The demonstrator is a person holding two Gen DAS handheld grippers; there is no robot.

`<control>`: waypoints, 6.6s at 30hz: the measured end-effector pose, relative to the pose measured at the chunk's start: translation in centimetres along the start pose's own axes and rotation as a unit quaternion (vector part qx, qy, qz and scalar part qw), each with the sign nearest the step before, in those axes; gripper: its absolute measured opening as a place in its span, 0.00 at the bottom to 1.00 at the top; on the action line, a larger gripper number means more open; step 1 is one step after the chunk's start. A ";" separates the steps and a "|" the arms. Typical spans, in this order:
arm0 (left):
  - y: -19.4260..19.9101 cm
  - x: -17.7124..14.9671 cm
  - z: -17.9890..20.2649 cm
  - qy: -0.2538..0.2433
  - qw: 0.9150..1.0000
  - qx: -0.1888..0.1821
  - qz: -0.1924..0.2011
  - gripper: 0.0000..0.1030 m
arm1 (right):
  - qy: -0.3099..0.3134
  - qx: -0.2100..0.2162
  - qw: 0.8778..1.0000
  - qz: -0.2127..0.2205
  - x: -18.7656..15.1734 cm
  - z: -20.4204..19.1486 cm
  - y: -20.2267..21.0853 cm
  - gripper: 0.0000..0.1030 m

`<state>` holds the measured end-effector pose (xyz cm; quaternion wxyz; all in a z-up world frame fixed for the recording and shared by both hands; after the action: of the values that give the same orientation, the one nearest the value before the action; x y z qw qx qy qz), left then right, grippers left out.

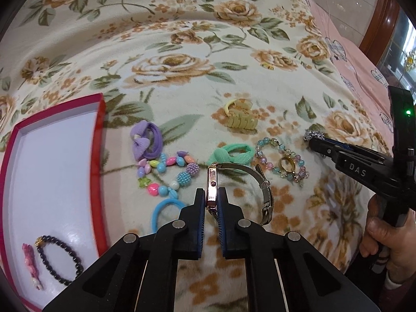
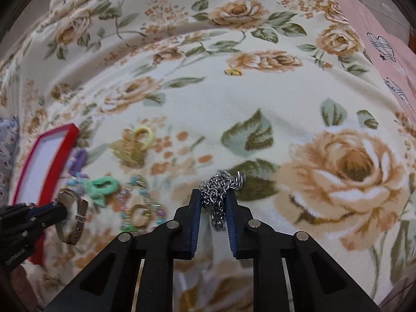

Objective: Organize jewelry
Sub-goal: 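Carry the watch with the left tool while the right tool carries the chain into the tray, then open both tools to release the watch and chain in the tray, then withdraw, then grasp the purple bow hair tie with the left tool while the right tool grasps the yellow hair claw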

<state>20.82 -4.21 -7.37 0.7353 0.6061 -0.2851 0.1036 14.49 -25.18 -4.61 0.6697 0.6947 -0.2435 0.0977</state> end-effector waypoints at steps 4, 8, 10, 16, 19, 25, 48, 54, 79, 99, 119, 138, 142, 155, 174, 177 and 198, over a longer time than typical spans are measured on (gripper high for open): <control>1.7 -0.4 -0.6 0.007 1.000 0.003 0.011 0.07 | -0.005 0.032 0.999 0.015 0.5 -1.3 1.7 0.17; 3.5 -1.0 -1.5 0.018 1.000 0.007 0.022 0.07 | -0.001 0.061 0.998 0.026 1.0 -3.3 3.2 0.17; 4.3 -1.4 -2.1 0.026 0.999 0.011 0.027 0.07 | 0.006 0.074 0.997 0.031 1.1 -4.5 3.9 0.17; 6.7 -2.8 -4.3 0.047 0.998 0.024 0.037 0.07 | 0.025 0.110 0.993 0.030 0.8 -8.0 4.7 0.17; 7.7 -3.4 -5.5 0.059 0.997 0.032 0.041 0.07 | 0.035 0.131 0.990 0.026 0.3 -9.9 5.0 0.17; 9.7 -4.8 -7.8 0.083 0.994 0.048 0.052 0.07 | 0.058 0.161 0.985 0.022 -0.4 -13.8 5.6 0.17; 12.9 -7.9 -16.5 0.153 0.980 0.112 0.056 0.08 | 0.146 0.244 0.959 -0.017 -2.9 -26.5 4.3 0.17; 11.7 -7.5 -18.4 0.160 0.978 0.128 0.043 0.08 | 0.157 0.254 0.954 -0.023 -2.8 -28.8 3.1 0.17; 5.7 -6.4 -21.3 0.149 0.976 0.161 -0.009 0.10 | 0.156 0.238 0.952 -0.111 -6.0 -29.8 -4.8 0.18; 5.7 -6.3 -20.7 0.143 0.975 0.170 -0.019 0.20 | 0.142 0.244 0.953 -0.112 -6.2 -29.5 -4.6 0.22; 10.9 -9.2 -17.8 0.224 0.964 0.139 0.038 0.55 | 0.081 0.210 0.974 -0.017 -3.1 -20.3 2.6 0.53; 11.0 -6.9 -11.2 0.154 0.982 0.107 0.033 0.57 | 0.014 0.134 0.991 0.018 -2.9 -9.0 5.0 0.54; 10.8 -6.1 -10.2 0.142 0.984 0.104 0.032 0.57 | 0.004 0.126 0.992 0.021 -2.9 -7.7 5.2 0.54; 9.6 -3.5 -7.9 0.103 0.989 0.103 0.031 0.57 | -0.004 0.124 0.992 0.024 -2.0 -6.8 4.8 0.54; 2.7 2.3 -6.0 0.037 0.996 0.084 0.015 0.57 | 0.002 0.122 0.993 0.011 1.6 -7.7 0.7 0.54; 1.4 3.0 -6.0 0.034 0.996 0.080 0.010 0.57 | 0.004 0.121 0.993 0.004 1.9 -7.8 -0.3 0.54; -6.6 5.0 -6.1 0.023 0.996 0.074 -0.047 0.14 | 0.021 0.091 0.995 -0.034 2.6 -8.2 -6.1 0.42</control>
<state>29.99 -0.95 -10.76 0.6991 0.6688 -0.2309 0.1036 21.16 -17.77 -8.10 0.6116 0.7585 -0.1956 0.1108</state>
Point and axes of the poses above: each gripper's, at about its wrist camera, not at the fingertips, and y roughly against the way its jaws point, z to its right, x to its top, the point moved 5 cm from there along -y, roughly the way its jaws point, and after that the axes turned 5 degrees about -y, right-handed, at the moved point
